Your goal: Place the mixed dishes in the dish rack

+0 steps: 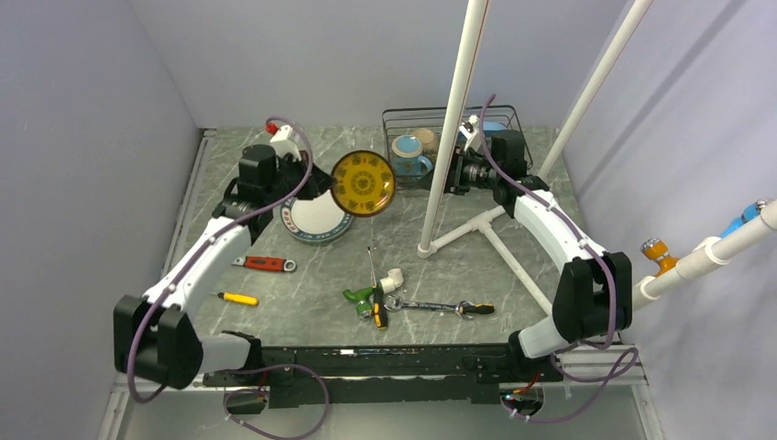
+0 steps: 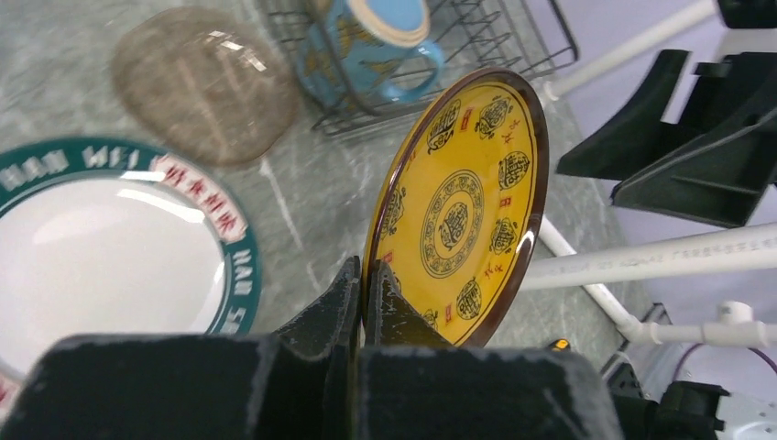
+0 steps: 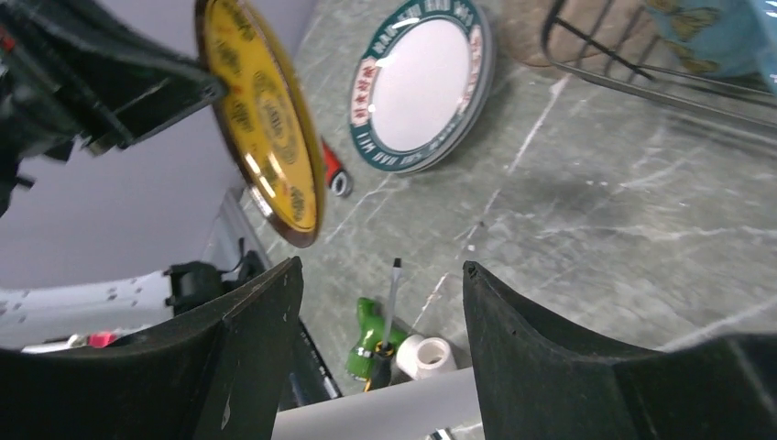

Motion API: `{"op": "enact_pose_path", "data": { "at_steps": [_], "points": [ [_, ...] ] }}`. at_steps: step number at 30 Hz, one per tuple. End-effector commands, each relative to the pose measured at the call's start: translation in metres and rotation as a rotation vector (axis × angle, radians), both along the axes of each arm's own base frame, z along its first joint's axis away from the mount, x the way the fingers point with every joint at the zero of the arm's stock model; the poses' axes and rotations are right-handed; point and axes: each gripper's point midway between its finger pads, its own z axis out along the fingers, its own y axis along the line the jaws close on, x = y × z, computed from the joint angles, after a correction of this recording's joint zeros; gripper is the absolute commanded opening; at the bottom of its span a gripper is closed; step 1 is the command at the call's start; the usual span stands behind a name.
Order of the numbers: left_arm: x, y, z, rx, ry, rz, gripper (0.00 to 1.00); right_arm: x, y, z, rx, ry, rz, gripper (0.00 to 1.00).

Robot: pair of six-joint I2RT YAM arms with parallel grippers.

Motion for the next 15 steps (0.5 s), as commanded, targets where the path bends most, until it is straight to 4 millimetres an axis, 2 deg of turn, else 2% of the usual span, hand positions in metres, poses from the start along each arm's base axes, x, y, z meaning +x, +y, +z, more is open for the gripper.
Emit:
{"op": "enact_pose_path", "data": {
  "at_steps": [1,6,11,15],
  "points": [
    [0.013,-0.038,0.054,-0.098,-0.143,-0.21,0.0,-0.003,0.017,0.036,0.123,-0.063,0.14,0.66],
    [0.021,-0.064,0.052,-0.121,-0.113,-0.282,0.0,-0.004,0.021,0.026,0.149,-0.01,0.163,0.66],
    [0.022,-0.087,0.048,-0.116,-0.097,-0.322,0.0,-0.005,0.024,0.025,0.193,-0.005,0.172,0.63],
    [0.024,-0.099,0.043,-0.104,-0.082,-0.34,0.0,-0.005,0.024,0.02,0.192,0.009,0.163,0.53]
  ]
}}
